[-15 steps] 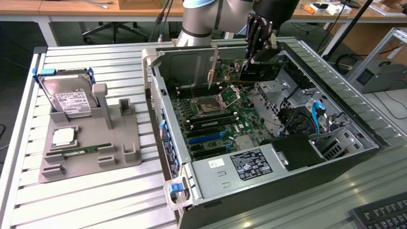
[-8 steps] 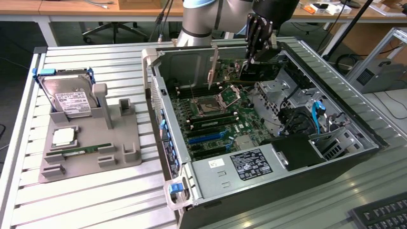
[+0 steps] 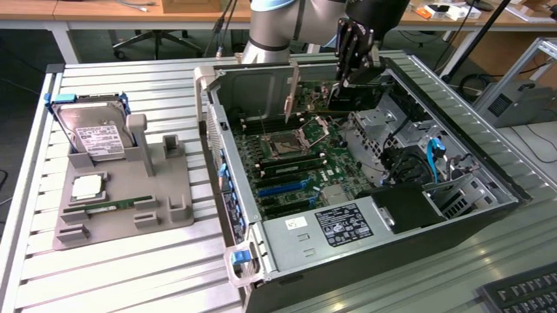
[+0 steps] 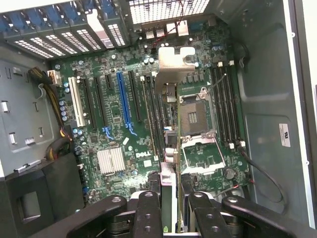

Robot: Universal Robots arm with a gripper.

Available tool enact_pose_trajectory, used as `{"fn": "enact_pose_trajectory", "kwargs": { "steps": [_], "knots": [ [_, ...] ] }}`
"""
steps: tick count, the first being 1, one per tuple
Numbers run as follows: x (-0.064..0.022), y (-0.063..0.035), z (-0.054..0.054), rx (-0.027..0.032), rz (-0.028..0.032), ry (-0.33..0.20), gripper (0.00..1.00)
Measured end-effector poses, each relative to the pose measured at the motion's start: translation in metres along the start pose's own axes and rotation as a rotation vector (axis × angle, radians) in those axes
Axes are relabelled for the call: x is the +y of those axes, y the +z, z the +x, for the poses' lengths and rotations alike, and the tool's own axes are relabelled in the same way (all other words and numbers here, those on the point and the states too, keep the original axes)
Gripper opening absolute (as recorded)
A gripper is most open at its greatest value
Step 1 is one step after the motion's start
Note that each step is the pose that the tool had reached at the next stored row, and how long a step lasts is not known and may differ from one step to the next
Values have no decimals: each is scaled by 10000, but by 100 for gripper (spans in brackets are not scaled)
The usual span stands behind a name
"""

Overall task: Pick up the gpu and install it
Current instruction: 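Insert the gpu into the slot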

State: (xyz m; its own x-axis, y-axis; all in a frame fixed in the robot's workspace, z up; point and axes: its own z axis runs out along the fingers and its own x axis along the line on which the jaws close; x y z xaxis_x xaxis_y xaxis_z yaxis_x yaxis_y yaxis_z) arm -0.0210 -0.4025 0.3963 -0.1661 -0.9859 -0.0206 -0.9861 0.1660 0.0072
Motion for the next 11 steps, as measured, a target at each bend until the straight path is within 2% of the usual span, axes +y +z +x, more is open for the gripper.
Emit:
{"fn": "enact_pose_trajectory", "kwargs": {
  "steps": [11],
  "knots": [
    [0, 0, 0, 2, -5, -216, 26]
  ]
}}
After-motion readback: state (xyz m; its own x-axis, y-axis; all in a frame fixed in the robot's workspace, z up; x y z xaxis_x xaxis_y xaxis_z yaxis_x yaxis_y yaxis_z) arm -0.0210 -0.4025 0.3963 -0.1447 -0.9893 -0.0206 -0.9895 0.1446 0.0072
